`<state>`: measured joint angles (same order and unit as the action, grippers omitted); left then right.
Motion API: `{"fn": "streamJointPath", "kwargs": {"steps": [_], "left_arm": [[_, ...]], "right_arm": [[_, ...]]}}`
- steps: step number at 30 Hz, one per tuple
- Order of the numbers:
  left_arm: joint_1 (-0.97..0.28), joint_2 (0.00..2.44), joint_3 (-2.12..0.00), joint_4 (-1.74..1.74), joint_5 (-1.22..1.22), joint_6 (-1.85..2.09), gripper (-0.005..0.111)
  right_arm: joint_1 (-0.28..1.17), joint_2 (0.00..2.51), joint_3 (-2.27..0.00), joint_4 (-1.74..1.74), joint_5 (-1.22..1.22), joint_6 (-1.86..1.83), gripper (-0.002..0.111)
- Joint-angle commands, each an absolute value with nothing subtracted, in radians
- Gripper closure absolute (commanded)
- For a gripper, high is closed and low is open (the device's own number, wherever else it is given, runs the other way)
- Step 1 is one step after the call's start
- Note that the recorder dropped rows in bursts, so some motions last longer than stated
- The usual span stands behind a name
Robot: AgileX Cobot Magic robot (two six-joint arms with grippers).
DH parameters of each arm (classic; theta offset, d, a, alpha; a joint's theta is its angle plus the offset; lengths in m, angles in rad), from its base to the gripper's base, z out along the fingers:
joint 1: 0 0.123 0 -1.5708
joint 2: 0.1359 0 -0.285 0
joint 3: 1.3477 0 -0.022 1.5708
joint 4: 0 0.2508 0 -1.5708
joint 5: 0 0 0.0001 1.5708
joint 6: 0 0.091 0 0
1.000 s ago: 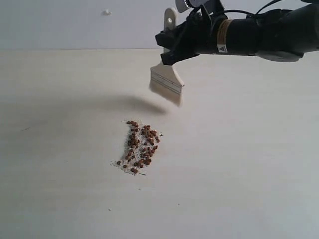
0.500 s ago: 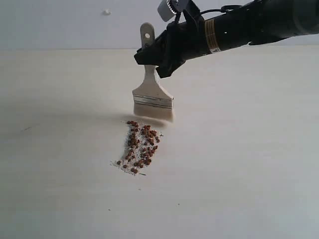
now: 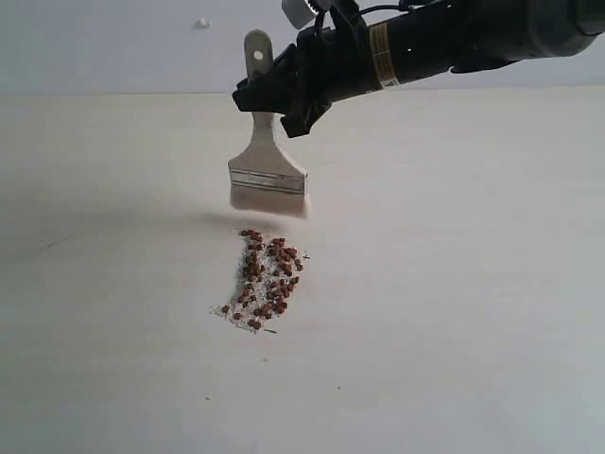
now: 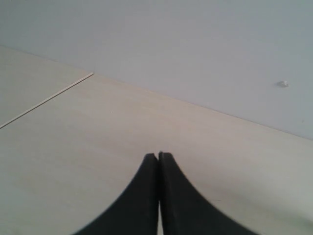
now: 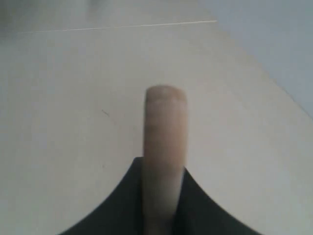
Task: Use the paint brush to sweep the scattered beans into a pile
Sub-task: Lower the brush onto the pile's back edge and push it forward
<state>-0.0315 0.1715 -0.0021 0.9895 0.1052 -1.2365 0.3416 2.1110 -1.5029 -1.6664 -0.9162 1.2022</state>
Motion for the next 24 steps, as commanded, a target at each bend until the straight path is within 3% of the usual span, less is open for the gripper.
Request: {"fn": "streamJointPath", "kwargs": {"steps": [1,15,24], "left_arm": [[-0.03,0.164,0.0,0.982,0.111,-1.233,0.107],[-0.03,0.164,0.0,0.982,0.111,-1.233,0.107],[-0.03,0.164,0.0,0.982,0.111,-1.233,0.107]], "right_arm": [[0.343,2.154,-1.532,-1.666,-0.941,1.206,0.108],[0.348,2.18,-1.539,-1.744,-1.135,1.298,0.108],[0.348,2.177,-1.539,-1.744,-1.11,1.312,0.108]]}}
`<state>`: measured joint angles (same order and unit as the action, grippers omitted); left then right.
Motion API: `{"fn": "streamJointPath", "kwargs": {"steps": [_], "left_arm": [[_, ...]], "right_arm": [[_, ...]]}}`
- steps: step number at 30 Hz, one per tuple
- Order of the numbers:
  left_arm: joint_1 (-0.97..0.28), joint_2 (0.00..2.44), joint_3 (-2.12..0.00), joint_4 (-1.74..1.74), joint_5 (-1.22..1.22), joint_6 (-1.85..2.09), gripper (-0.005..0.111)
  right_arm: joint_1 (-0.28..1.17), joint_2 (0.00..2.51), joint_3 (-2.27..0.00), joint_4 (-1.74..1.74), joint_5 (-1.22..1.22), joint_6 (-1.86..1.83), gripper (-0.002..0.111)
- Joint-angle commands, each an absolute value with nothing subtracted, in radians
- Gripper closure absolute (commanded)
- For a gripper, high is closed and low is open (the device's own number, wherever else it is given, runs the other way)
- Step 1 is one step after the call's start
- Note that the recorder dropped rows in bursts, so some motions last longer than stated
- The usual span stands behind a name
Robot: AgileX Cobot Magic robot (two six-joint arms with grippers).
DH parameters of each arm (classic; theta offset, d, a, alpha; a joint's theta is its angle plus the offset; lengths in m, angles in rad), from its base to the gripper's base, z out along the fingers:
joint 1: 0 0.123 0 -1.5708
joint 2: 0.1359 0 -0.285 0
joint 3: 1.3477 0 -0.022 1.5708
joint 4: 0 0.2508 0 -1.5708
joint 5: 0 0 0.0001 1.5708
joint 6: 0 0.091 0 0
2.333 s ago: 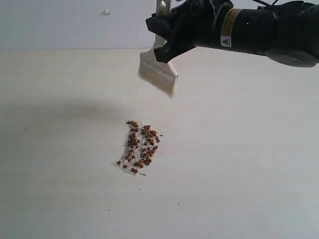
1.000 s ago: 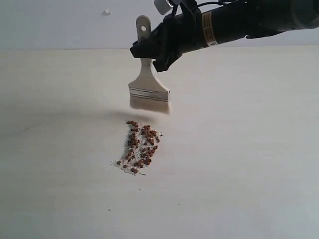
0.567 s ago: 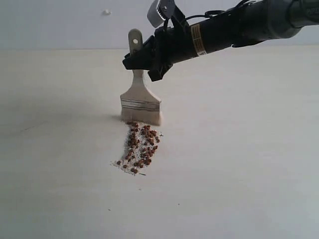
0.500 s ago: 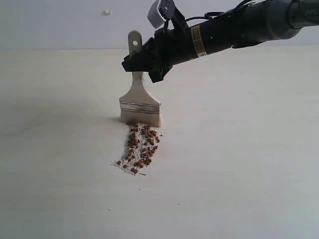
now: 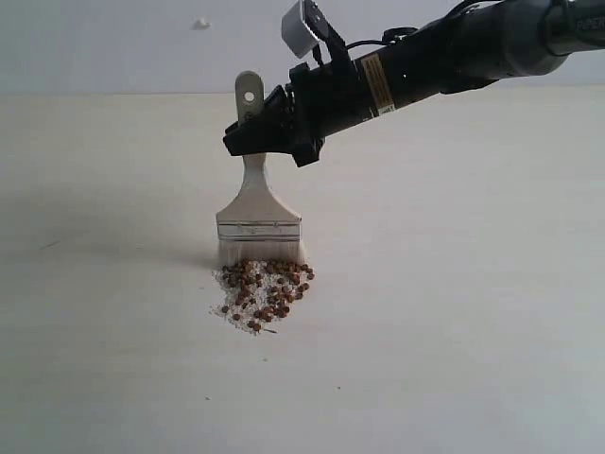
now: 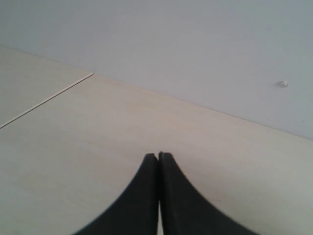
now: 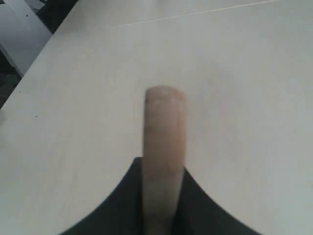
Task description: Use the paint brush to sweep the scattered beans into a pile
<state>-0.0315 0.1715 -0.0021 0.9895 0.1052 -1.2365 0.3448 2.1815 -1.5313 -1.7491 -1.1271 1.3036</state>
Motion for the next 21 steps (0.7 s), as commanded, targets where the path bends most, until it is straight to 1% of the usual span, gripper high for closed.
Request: {"fn": "streamJointPath", "kwargs": {"steps": [1,6,15,18,21], "left_arm": [[-0.03,0.164,0.0,0.982,0.111,-1.233,0.107],[-0.03,0.164,0.0,0.982,0.111,-1.233,0.107],[-0.03,0.164,0.0,0.982,0.111,-1.233,0.107],[-0.03,0.164,0.0,0.982,0.111,-1.235,0.107],[-0.03,0.164,0.0,0.982,0.111,-1.233,0.107]], "right_arm": [[0.348,2.174,-1.539,-1.744,-1.1,1.312,0.108],[0.348,2.117,-1.539,-1.744,-0.988,1.348,0.108],[0.348,2.075,-1.539,-1.744,-0.942,1.392,0.108],[0.348,2.088,-1.539,-1.744,-0.996,1.4,0.108],[0.348,2.088,-1.539,-1.744,-0.948,1.4,0.108]]}}
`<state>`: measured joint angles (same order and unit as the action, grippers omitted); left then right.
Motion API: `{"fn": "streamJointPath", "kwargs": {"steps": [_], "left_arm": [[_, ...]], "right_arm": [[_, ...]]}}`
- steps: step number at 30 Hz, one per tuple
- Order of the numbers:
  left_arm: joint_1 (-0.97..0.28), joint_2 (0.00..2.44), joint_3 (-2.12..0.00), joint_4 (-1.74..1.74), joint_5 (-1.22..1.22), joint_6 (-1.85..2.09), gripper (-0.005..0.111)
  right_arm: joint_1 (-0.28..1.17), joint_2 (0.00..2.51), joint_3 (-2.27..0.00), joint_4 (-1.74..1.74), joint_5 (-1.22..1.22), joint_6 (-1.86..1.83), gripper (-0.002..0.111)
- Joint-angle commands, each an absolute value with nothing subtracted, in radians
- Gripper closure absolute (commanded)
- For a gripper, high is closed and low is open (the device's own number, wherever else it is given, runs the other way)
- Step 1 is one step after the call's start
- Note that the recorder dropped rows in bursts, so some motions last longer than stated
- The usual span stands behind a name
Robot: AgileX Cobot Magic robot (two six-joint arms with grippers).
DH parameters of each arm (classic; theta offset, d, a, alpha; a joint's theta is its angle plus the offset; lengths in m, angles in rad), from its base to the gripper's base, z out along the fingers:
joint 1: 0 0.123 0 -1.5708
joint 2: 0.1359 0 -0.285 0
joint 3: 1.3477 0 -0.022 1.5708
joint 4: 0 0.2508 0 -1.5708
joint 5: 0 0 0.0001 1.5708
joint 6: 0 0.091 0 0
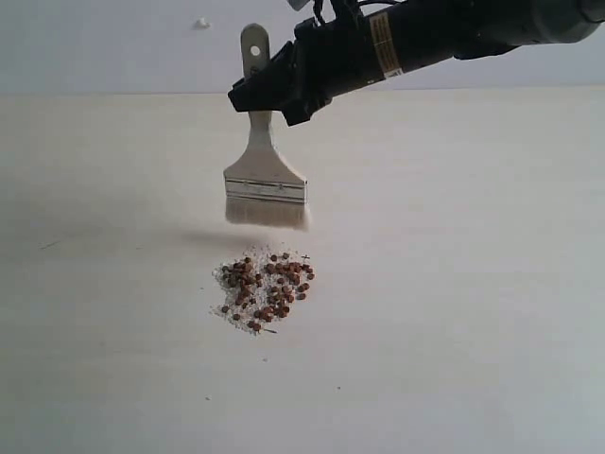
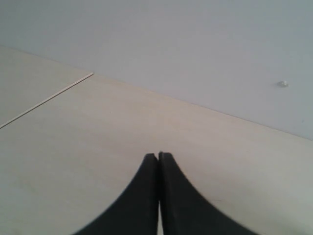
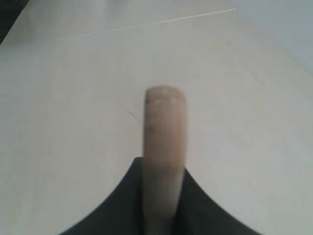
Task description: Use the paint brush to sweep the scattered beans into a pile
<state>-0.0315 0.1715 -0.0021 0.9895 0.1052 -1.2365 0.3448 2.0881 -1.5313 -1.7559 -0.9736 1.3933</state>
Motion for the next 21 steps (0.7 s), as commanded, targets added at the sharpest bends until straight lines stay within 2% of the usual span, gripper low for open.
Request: {"fn": "streamJointPath", "kwargs": {"steps": [1,13,21], "left_arm": [[-0.03,0.164,0.0,0.982,0.111,-1.233,0.107],[-0.03,0.164,0.0,0.982,0.111,-1.233,0.107],[-0.03,0.164,0.0,0.982,0.111,-1.233,0.107]], "right_arm": [[0.348,2.088,-1.539,-1.744,-0.912,1.409,0.108],[0.348,2.113,-1.539,-1.744,-0.746,1.336,0.108],[0.336,2.169,-1.539,-1.744,-0.795,1.341,0.108]]}}
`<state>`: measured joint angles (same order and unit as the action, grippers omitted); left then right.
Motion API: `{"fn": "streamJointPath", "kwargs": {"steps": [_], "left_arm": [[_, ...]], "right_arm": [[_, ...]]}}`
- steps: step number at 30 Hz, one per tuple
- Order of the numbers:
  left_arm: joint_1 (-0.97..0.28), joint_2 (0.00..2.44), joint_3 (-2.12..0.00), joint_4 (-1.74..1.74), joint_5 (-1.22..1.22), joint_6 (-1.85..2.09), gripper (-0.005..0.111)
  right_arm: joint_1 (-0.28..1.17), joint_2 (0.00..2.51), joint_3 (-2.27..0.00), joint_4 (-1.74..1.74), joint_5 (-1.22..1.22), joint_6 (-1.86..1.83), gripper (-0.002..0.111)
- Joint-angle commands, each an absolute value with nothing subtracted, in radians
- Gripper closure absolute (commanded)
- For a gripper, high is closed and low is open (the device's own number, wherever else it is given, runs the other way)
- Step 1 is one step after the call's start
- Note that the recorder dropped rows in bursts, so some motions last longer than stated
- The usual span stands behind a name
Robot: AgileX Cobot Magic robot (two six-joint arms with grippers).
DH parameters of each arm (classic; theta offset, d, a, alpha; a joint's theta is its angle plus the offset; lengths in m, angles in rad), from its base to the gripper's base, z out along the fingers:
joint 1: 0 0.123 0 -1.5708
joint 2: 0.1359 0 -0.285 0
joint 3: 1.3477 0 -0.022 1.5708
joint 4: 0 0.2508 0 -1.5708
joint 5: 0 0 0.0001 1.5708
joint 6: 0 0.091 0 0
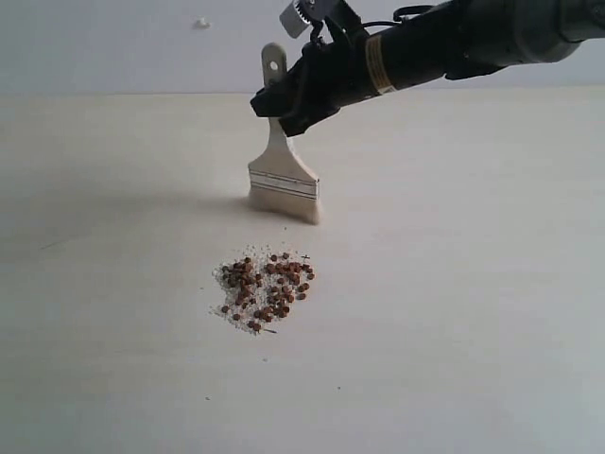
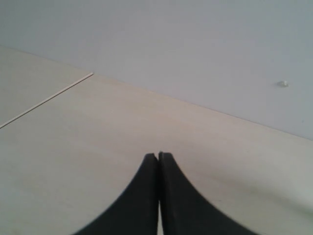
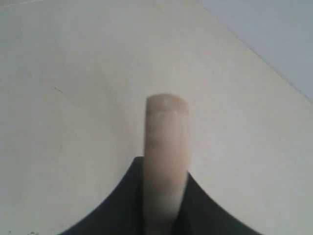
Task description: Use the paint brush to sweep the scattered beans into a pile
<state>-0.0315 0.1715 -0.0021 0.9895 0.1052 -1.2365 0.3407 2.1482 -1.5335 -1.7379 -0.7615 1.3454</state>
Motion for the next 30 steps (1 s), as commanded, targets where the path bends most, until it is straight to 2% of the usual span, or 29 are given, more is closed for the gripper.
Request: {"fn": "streamJointPath", "kwargs": {"steps": [1,19,30], "left_arm": [[-0.03,0.164,0.0,0.982,0.111,-1.233,0.107],[-0.03,0.164,0.0,0.982,0.111,-1.233,0.107],[-0.03,0.164,0.0,0.982,0.111,-1.233,0.107]], "right_arm": [[0.336,2.173,-1.539,-1.744,-0.817,1.347,0.108],[0.338,2.175,-1.539,-1.744,-1.068,1.437,0.108],[0.338,2.168,-1.539,-1.744,-1.055,1.442,0.108]]}}
